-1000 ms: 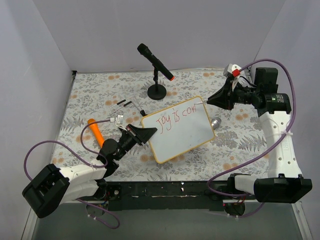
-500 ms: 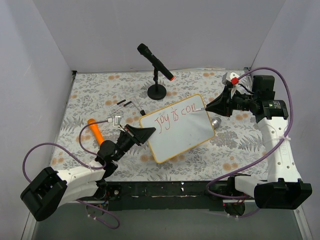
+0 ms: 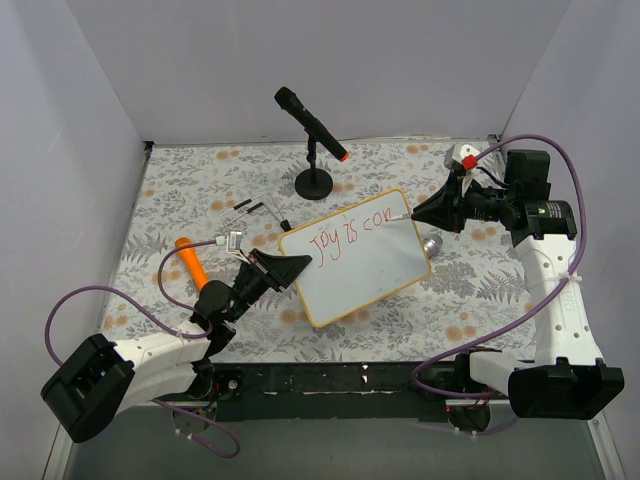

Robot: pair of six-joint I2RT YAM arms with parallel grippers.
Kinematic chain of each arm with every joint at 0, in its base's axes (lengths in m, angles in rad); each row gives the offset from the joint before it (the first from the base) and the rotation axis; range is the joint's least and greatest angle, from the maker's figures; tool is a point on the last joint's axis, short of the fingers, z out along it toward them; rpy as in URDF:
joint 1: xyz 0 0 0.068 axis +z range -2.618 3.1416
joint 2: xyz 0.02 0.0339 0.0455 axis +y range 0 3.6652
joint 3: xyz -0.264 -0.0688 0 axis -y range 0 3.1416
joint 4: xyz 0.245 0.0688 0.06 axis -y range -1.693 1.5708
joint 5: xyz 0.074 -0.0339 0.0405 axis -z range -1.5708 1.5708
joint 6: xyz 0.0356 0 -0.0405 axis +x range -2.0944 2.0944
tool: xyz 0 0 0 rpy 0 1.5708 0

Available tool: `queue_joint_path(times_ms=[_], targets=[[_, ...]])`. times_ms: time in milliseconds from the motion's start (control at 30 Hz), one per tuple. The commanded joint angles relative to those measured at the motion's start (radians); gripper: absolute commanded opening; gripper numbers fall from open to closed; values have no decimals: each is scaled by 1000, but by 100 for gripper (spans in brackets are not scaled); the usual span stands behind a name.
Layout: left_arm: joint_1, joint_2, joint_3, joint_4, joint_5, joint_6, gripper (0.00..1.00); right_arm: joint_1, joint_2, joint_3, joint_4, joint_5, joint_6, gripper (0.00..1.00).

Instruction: Write a sentence on the whiteboard

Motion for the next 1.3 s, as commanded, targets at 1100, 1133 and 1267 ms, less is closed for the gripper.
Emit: queue_joint_path(times_ms=[1100,1133,1267], targets=[[12,-10,37,89,22,-27,0,-32,9,-2,137,243,106,1],[14,-9,40,88,23,-26,0,-32,11,-4,141,254,108,1],[14,-6,42,89,32,-27,0,-32,15,-19,146,243,111,1]])
